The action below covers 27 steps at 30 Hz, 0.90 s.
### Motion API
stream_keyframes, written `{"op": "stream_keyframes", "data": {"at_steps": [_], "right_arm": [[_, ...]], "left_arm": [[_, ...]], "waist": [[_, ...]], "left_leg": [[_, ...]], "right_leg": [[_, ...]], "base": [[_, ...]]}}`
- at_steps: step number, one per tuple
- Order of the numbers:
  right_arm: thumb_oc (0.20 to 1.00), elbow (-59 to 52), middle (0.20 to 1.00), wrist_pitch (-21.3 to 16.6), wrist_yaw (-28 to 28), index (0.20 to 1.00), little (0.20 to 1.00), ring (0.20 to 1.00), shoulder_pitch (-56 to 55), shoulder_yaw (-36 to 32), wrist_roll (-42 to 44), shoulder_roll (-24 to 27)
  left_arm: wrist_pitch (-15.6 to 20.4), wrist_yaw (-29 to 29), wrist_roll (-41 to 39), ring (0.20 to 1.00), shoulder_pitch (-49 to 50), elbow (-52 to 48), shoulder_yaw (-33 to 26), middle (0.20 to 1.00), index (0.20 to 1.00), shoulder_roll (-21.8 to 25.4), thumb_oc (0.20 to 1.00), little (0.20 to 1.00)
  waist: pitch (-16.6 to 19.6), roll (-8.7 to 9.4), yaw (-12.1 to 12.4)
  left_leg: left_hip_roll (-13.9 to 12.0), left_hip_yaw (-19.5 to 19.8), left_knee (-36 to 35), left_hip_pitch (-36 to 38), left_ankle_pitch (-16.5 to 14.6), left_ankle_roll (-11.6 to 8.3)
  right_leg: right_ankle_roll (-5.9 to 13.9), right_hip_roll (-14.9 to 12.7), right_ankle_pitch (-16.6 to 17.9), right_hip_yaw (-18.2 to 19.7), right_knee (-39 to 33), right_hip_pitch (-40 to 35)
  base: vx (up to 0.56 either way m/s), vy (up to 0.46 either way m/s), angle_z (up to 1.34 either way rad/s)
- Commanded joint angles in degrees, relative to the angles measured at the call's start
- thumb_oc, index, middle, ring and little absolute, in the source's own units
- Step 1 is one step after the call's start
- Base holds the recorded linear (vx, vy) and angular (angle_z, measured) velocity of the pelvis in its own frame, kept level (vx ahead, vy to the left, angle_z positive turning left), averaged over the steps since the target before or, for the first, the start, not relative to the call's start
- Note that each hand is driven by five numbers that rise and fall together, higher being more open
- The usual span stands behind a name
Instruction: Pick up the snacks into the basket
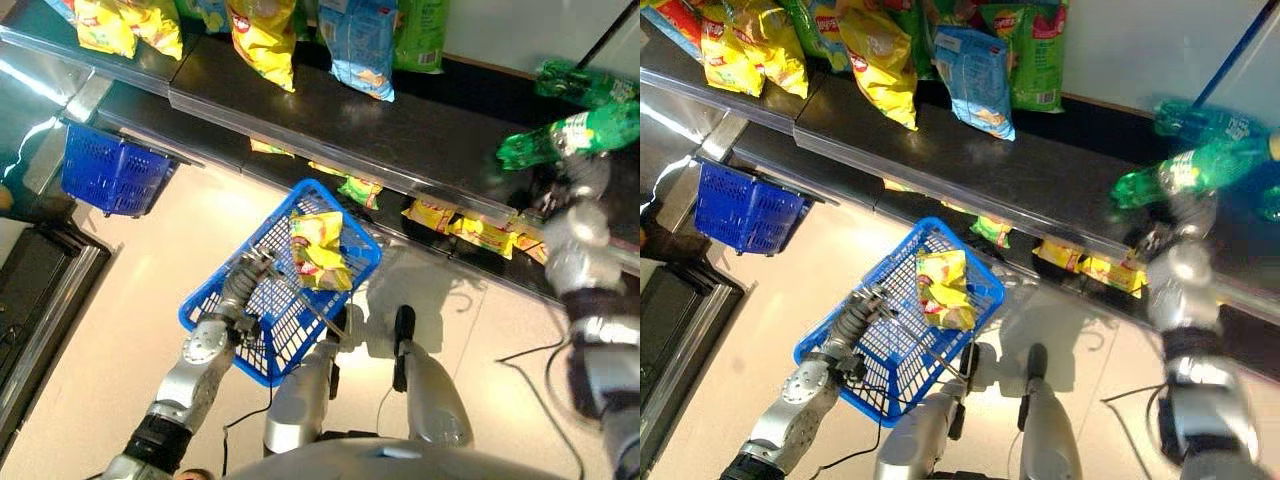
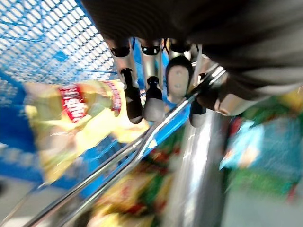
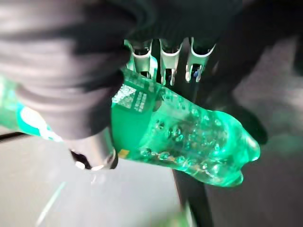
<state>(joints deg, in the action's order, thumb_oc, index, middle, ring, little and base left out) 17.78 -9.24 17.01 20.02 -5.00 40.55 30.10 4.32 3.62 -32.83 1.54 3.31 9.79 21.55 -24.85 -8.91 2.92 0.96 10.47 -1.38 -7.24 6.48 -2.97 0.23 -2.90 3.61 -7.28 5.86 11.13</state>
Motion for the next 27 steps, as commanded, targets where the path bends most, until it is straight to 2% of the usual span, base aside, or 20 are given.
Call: {"op": "stream_keyframes", "data": {"at_steps": [1,2,5,10,11,12,14,16,17,18,19,20,22,23,26,27], "right_arm": [[0.2,-9.8,0.2,-7.5,-5.7,0.2,0.2,0.2,-2.5,-0.2,-8.1,2.4],[0.2,-10.1,0.2,-7.3,-5.7,0.2,0.2,0.2,-2.8,-0.3,-8.2,2.3],[0.2,-17.2,0.2,-6.3,-10.8,0.2,0.2,0.2,-10.0,0.7,-10.7,-0.4],[0.2,-19.9,0.2,-4.0,-15.8,0.2,0.2,0.2,-14.4,6.0,-14.6,-1.3],[0.2,-18.3,0.2,-2.9,-17.3,0.2,0.2,0.2,-14.5,10.0,-17.2,-1.5],[0.2,-18.3,0.2,-2.9,-17.3,0.2,0.2,0.2,-14.5,10.0,-17.2,-1.5],[0.2,-15.2,0.2,-1.5,-19.9,0.2,0.2,0.2,-13.4,16.9,-19.6,-1.6],[0.2,-13.7,0.2,-1.2,-20.2,0.2,0.2,0.2,-12.2,19.4,-20.8,-1.7],[0.2,-10.1,0.2,-1.4,-19.3,0.2,0.2,0.2,-8.8,24.2,-22.7,-2.5],[0.2,-10.1,0.2,-1.4,-19.3,0.2,0.2,0.2,-8.8,24.2,-22.7,-2.5],[0.2,-6.4,0.2,-1.2,-18.5,0.2,0.2,0.2,-5.1,28.6,-24.8,-4.0],[0.2,-6.3,0.2,-1.2,-18.5,0.2,0.2,0.2,-5.0,28.6,-24.8,-4.0],[0.2,-1.4,0.2,-1.2,-17.1,0.2,0.2,0.2,-0.5,32.6,-26.6,-6.2],[0.2,3.9,0.2,-0.8,-15.6,0.2,0.2,0.2,4.4,35.7,-28.6,-8.9],[0.2,7.6,0.2,-0.7,-14.3,0.2,0.2,0.2,7.2,37.5,-29.9,-10.4],[0.2,10.6,0.2,-0.5,-13.7,0.2,0.2,0.2,10.4,39.9,-31.5,-12.0]], "left_arm": [[7.7,0.3,-2.9,0.2,-0.8,-8.3,-1.7,0.2,0.2,0.6,0.2,0.2],[7.6,0.3,-2.9,0.2,-0.8,-8.3,-1.6,0.2,0.2,0.7,0.2,0.2],[7.7,-0.1,-2.4,0.2,-3.0,-9.8,-1.5,0.2,0.2,-1.2,0.2,0.2],[7.7,-1.3,-3.5,0.2,-5.9,-11.4,0.4,0.2,0.2,-2.2,0.2,0.2],[7.8,-1.4,-3.7,0.2,-7.8,-11.8,1.8,0.2,0.2,-2.4,0.2,0.2],[7.8,-1.4,-3.7,0.2,-7.8,-11.8,1.8,0.2,0.2,-2.4,0.2,0.2],[8.0,-1.4,-4.5,0.2,-11.7,-12.3,5.0,0.2,0.2,-2.7,0.2,0.2],[8.2,-1.3,-5.2,0.2,-13.4,-12.4,6.2,0.2,0.2,-3.0,0.2,0.2],[8.8,-0.3,-6.8,0.2,-16.7,-12.1,9.4,0.2,0.2,-3.7,0.2,0.2],[8.8,-0.3,-6.8,0.2,-16.8,-12.1,9.4,0.2,0.2,-3.7,0.2,0.2],[9.1,0.4,-7.4,0.2,-18.9,-12.0,12.2,0.2,0.2,-4.9,0.2,0.2],[9.2,0.4,-7.4,0.2,-19.0,-12.0,12.2,0.2,0.2,-4.9,0.2,0.2],[9.2,1.1,-8.2,0.2,-20.5,-11.8,14.8,0.2,0.2,-6.5,0.2,0.2],[9.2,1.3,-9.6,0.2,-22.0,-11.5,17.4,0.2,0.2,-8.2,0.2,0.2],[9.3,1.4,-10.6,0.2,-23.3,-11.2,19.1,0.2,0.2,-9.1,0.2,0.2],[9.1,1.2,-11.7,0.2,-24.7,-11.3,21.7,0.2,0.2,-10.0,0.2,0.2]], "waist": [[8.7,5.3,0.2],[8.8,5.29,0.2],[8.7,6.17,-0.8],[8.0,7.3,-1.6],[7.5,7.67,-1.8],[7.5,7.67,-1.8],[5.9,8.02,-2.1],[5.1,7.99,-2.1],[3.5,7.84,-2.1],[3.5,7.84,-2.1],[2.4,7.59,-1.8],[2.4,7.61,-1.9],[1.6,7.34,-1.3],[0.9,6.86,-0.6],[0.6,6.49,-0.1],[0.1,6.1,0.5]], "left_leg": [[2.8,-1.8,3.3,0.3,-5.0,0.24],[2.8,-1.8,3.3,0.4,-5.0,0.24],[2.8,-1.7,3.5,0.9,-5.4,0.67],[2.8,-2.0,4.3,-0.1,-5.6,1.05],[2.9,-2.4,4.9,-0.7,-5.7,1.19],[2.9,-2.4,4.9,-0.7,-5.7,1.19],[3.0,-2.6,6.3,-2.7,-5.6,1.34],[3.1,-2.6,7.2,-3.7,-5.7,1.4],[3.4,-2.5,8.6,-6.2,-5.5,1.41],[3.4,-2.5,8.6,-6.2,-5.5,1.41],[3.8,-2.3,9.5,-7.7,-5.3,1.45],[3.8,-2.3,9.6,-7.8,-5.3,1.45],[3.9,-2.4,9.6,-8.8,-4.9,1.54],[4.2,-2.2,9.6,-9.5,-4.6,1.65],[4.4,-2.2,9.5,-9.8,-4.5,1.63],[4.7,-2.1,9.6,-9.9,-4.5,1.6]], "right_leg": [[5.32,-2.2,-5.0,0.0,0.5,-2.1],[5.33,-2.2,-5.0,0.0,0.5,-2.2],[5.32,-2.0,-4.8,-0.4,0.5,-2.8],[5.46,-1.8,-4.2,0.1,0.6,-1.8],[5.56,-1.7,-4.0,0.6,1.0,-1.2],[5.56,-1.7,-4.0,0.6,1.0,-1.2],[5.64,-1.7,-3.6,1.3,1.8,0.7],[5.65,-1.8,-3.5,1.4,2.5,1.8],[5.52,-2.0,-3.1,1.6,3.8,4.1],[5.52,-2.0,-3.1,1.6,3.8,4.2],[5.39,-1.9,-2.8,1.7,4.5,5.7],[5.39,-1.9,-2.8,1.7,4.6,5.7],[5.36,-1.8,-2.4,1.9,4.7,6.8],[5.39,-1.7,-2.0,2.1,4.7,7.6],[5.41,-1.9,-2.0,2.1,4.7,7.8],[5.42,-1.9,-2.0,2.2,4.7,8.0]], "base": [[0.01,-0.012,0.1],[0.02,0.024,0.1],[-0.01,0.041,0.03],[-0.05,0.034,-0.04],[-0.05,0.041,-0.01],[-0.12,0.072,-0.08],[-0.14,0.063,-0.1],[-0.13,0.038,-0.01],[-0.11,0.03,-0.01],[-0.16,0.047,0.0],[-0.05,0.018,0.02],[-0.07,0.036,0.03],[-0.02,0.022,0.0],[0.0,0.0,0.0],[0.0,0.0,0.0],[0.0,0.0,0.0]]}}
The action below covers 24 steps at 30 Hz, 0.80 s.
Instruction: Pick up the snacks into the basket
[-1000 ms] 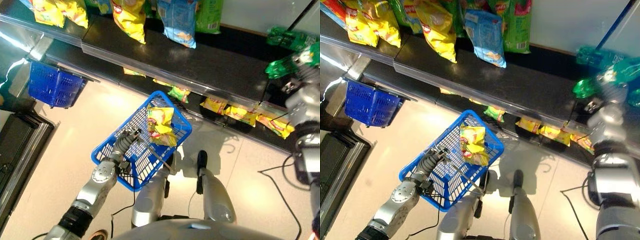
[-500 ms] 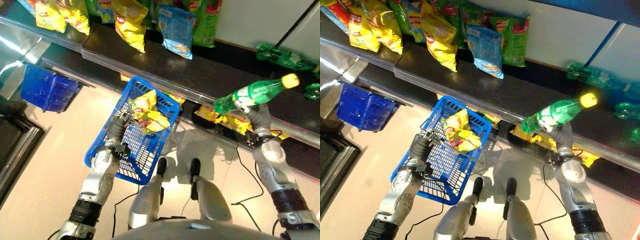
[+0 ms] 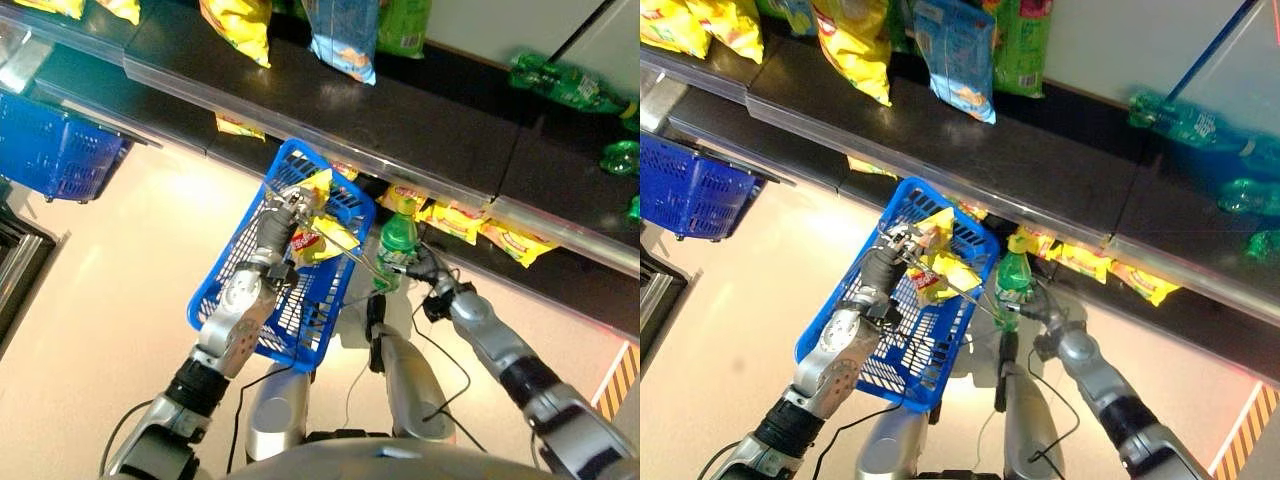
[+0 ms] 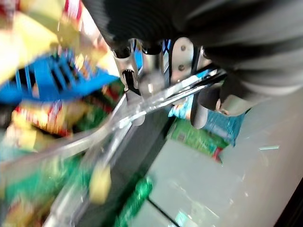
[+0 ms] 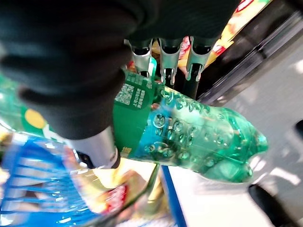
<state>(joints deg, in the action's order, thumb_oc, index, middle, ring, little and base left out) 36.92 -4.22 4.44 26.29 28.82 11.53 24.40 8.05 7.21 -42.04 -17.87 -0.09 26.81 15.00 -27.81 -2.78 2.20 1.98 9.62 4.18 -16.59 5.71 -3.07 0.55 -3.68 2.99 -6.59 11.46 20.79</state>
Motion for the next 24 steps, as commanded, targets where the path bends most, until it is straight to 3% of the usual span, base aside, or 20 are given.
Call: {"op": "stream_keyframes", "data": {"at_steps": [1,4,12,18,24], "right_arm": [[0.2,-8.6,0.2,-5.5,-1.1,0.2,0.2,0.2,4.1,6.1,-2.5,-6.3],[0.2,-3.9,0.2,-5.1,0.5,0.2,0.2,0.2,9.7,9.1,-3.0,-9.6],[0.2,1.8,0.2,-4.1,1.4,0.2,0.2,0.2,14.6,12.5,-4.5,-13.9],[0.2,4.5,0.2,-3.7,2.0,0.2,0.2,0.2,20.5,13.5,-7.0,-12.5],[0.2,13.8,0.2,-2.0,1.8,0.2,0.2,0.2,34.6,22.6,-21.5,-9.9]], "left_arm": [[5.4,-2.4,-2.5,0.2,-5.2,-7.9,4.7,0.2,0.2,-3.4,0.2,0.2],[5.4,-3.1,-4.4,0.2,-7.4,-9.3,8.8,0.2,0.2,-4.6,0.2,0.2],[5.2,-3.0,-6.3,0.2,-10.9,-10.8,12.6,0.2,0.2,-5.9,0.2,0.2],[4.8,-4.4,-8.1,0.2,-11.4,-12.1,15.4,0.2,0.2,-5.9,0.2,0.2],[4.0,-7.0,-12.1,0.2,-13.8,-13.6,20.7,0.2,0.2,-5.4,0.2,0.2]], "waist": [[3.0,-0.03,1.2],[2.3,-0.69,2.2],[1.3,-1.35,3.2],[1.0,-1.56,4.1],[0.7,-1.23,5.2]], "left_leg": [[3.6,-1.2,4.0,-0.6,-3.7,1.69],[4.0,-1.3,3.8,-0.9,-3.6,1.7],[4.5,-1.2,3.9,-1.2,-3.7,1.84],[4.8,-0.9,3.5,-1.1,-3.5,1.89],[5.3,-0.9,4.0,-1.7,-3.6,1.93]], "right_leg": [[5.11,-1.1,-1.4,1.5,-0.9,-1.6],[5.23,-1.2,-1.1,1.8,-1.1,-1.2],[5.45,-1.6,-0.7,1.9,-1.2,-0.8],[5.64,-1.8,-0.2,1.8,-1.8,-0.9],[5.77,-2.0,0.6,1.9,-1.5,0.0]], "base": [[0.0,0.0,0.0],[-0.01,0.009,0.0],[-0.01,0.006,0.02],[0.0,0.002,0.01],[-0.02,0.007,0.03]]}}
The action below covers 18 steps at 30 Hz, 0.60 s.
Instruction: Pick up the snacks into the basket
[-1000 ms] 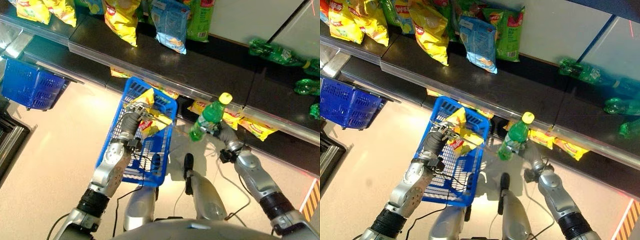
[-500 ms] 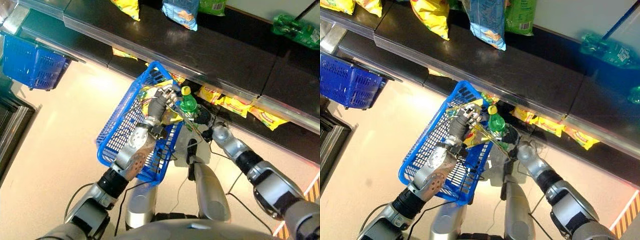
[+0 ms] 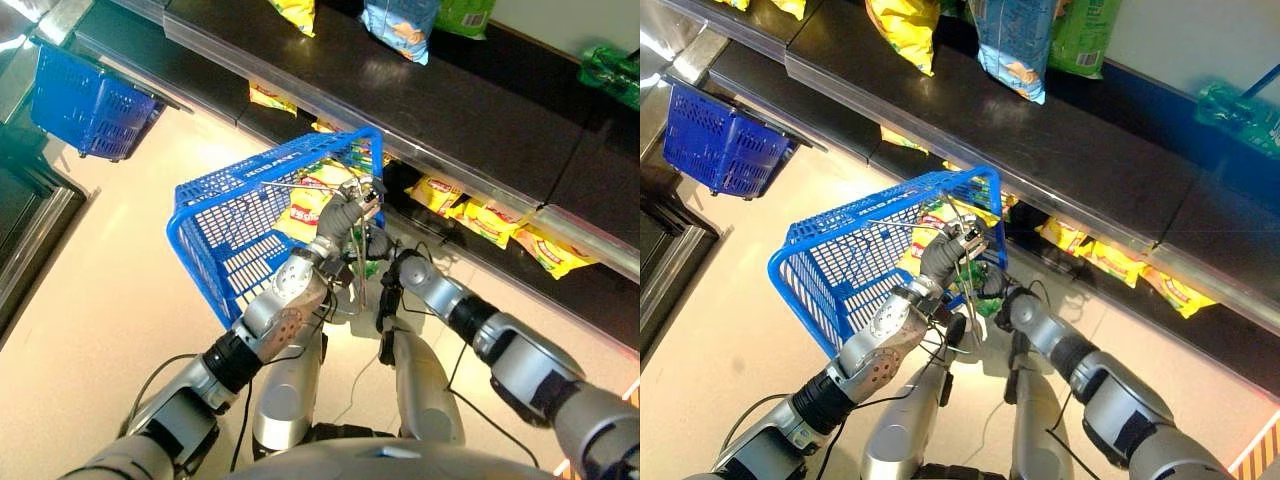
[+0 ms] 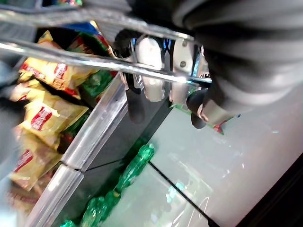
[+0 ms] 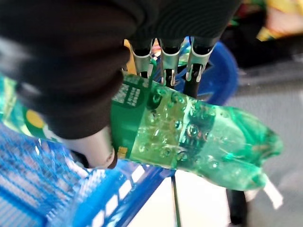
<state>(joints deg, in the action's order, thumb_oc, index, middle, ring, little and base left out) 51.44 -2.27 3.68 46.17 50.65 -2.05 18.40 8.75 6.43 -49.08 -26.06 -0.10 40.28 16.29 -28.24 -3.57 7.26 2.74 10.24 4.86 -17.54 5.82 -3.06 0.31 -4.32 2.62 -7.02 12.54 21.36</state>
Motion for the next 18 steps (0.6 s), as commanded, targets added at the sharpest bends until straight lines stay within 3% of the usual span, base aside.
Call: {"op": "stream_keyframes", "data": {"at_steps": [1,6,7,12,18], "right_arm": [[0.2,1.1,0.2,-3.3,2.6,0.2,0.2,0.2,16.0,1.9,-10.1,-3.9],[0.2,5.4,0.2,-2.0,3.5,0.2,0.2,0.2,17.3,3.1,-14.7,-5.2],[0.2,6.3,0.2,-1.8,3.3,0.2,0.2,0.2,19.1,6.2,-20.5,-4.8],[0.2,8.5,0.2,-0.3,3.9,0.2,0.2,0.2,21.6,9.7,-29.9,-5.2],[0.2,11.4,0.2,0.9,5.1,0.2,0.2,0.2,25.9,10.1,-32.7,-4.5]], "left_arm": [[3.1,-6.5,-5.9,0.2,-5.9,-13.7,7.7,0.2,0.2,-6.9,0.2,0.2],[2.5,-6.4,-8.4,0.2,-7.1,-14.2,9.1,0.2,0.2,-7.7,0.2,0.2],[2.1,-6.8,-9.2,0.2,-7.4,-14.4,9.7,0.2,0.2,-7.8,0.2,0.2],[1.4,-7.6,-12.8,0.2,-7.1,-14.5,11.4,0.2,0.2,-8.3,0.2,0.2],[-0.3,-8.5,-17.6,0.2,-5.5,-14.3,13.2,0.2,0.2,-7.7,0.2,0.2]], "waist": [[1.1,-0.49,0.2],[1.1,-0.67,0.3],[1.0,-0.78,0.4],[1.0,-0.83,0.6],[0.5,-1.03,0.7]], "left_leg": [[4.6,-1.5,3.4,-0.8,-3.7,1.93],[4.9,-1.2,3.3,-0.9,-3.6,1.96],[5.0,-1.1,3.2,-0.9,-3.6,1.97],[5.3,-0.8,3.3,-1.3,-3.6,2.05],[5.6,-0.9,3.5,-1.7,-3.6,2.19]], "right_leg": [[6.04,-1.3,1.0,2.3,-2.5,-0.5],[6.14,-1.3,1.1,2.1,-2.7,-0.6],[6.21,-1.4,1.2,1.9,-2.7,-0.6],[6.29,-1.6,1.3,1.8,-2.9,-0.5],[6.4,-1.8,1.6,1.7,-3.1,-0.3]], "base": [[0.0,0.0,0.0],[-0.01,0.004,0.01],[0.0,0.0,0.0],[0.0,0.005,0.02],[0.0,0.005,0.01]]}}
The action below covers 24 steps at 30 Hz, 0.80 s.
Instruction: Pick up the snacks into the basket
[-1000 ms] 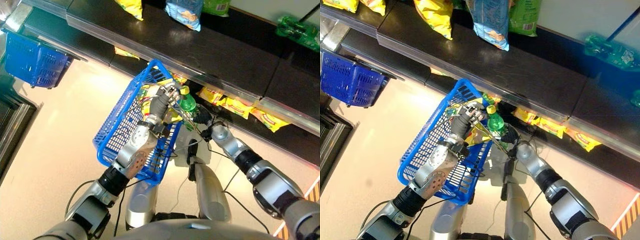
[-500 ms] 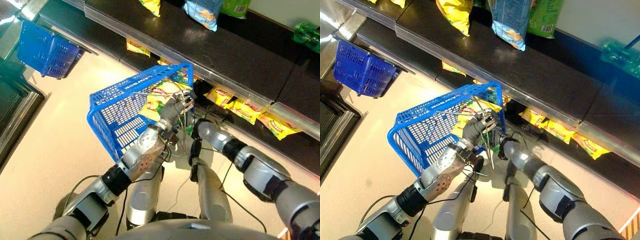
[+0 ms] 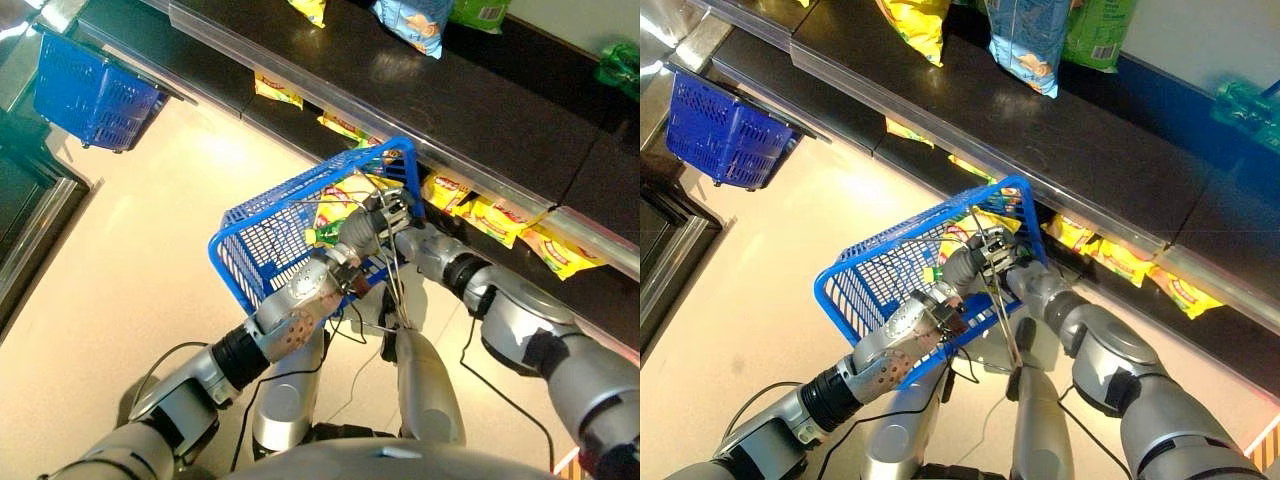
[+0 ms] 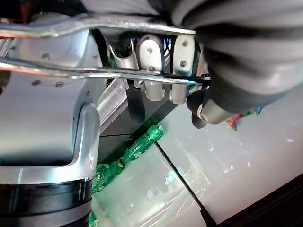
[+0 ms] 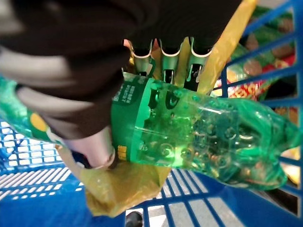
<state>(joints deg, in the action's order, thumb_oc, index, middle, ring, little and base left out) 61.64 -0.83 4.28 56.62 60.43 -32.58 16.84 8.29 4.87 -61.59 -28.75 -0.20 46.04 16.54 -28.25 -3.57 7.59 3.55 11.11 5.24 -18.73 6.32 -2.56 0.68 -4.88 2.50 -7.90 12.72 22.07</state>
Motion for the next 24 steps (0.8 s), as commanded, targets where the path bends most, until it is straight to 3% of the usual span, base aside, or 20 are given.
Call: {"op": "stream_keyframes", "data": {"at_steps": [1,11,12,13,24], "right_arm": [[0.2,1.2,0.2,-0.6,4.5,0.2,0.2,0.2,15.4,0.3,-2.2,-3.0],[0.2,5.2,0.2,-0.1,4.6,0.2,0.2,0.2,17.1,2.1,-5.1,-2.2],[0.426,5.5,0.426,0.0,4.6,0.426,0.426,0.426,16.7,2.0,-5.8,-2.4],[1.0,5.9,1.0,0.4,5.0,1.0,1.0,1.0,15.8,1.3,-6.0,-2.9],[1.0,4.9,1.0,0.8,5.2,1.0,1.0,1.0,11.9,-0.6,-6.9,-3.2]], "left_arm": [[0.2,-6.9,-5.1,0.2,-2.8,-14.2,7.4,0.2,0.2,-7.9,0.2,0.2],[0.1,-8.0,-6.4,0.2,-4.0,-14.1,8.6,0.2,0.2,-8.2,0.2,0.2],[0.0,-8.1,-6.6,0.2,-4.0,-14.0,8.6,0.2,0.2,-8.5,0.2,0.2],[-0.1,-7.9,-6.8,0.2,-3.9,-14.0,8.5,0.2,0.2,-8.7,0.2,0.2],[0.5,-6.6,-5.1,0.2,-3.1,-12.9,6.2,0.2,0.2,-9.0,0.2,0.2]], "waist": [[0.5,-1.02,0.4],[0.4,-1.02,0.7],[0.3,-1.05,0.7],[0.3,-1.15,0.6],[1.0,-0.84,0.1]], "left_leg": [[4.8,-1.8,3.1,-0.5,-4.1,1.7],[5.1,-1.4,3.3,-0.9,-4.2,1.69],[5.1,-1.4,3.3,-0.9,-4.2,1.71],[5.2,-1.4,3.2,-0.9,-4.2,1.73],[5.0,-1.6,2.7,0.0,-4.3,1.68]], "right_leg": [[6.03,-1.3,1.7,2.6,-3.2,-1.1],[6.21,-1.8,1.8,2.0,-3.4,-1.1],[6.21,-1.8,1.8,1.9,-3.5,-1.2],[6.23,-1.8,1.9,1.9,-3.6,-1.2],[6.33,-2.0,2.0,2.0,-4.5,-2.2]], "base": [[0.0,0.023,0.04],[0.0,0.014,0.05],[0.0,0.021,0.03],[0.0,0.0,0.0],[0.0,0.0,0.0]]}}
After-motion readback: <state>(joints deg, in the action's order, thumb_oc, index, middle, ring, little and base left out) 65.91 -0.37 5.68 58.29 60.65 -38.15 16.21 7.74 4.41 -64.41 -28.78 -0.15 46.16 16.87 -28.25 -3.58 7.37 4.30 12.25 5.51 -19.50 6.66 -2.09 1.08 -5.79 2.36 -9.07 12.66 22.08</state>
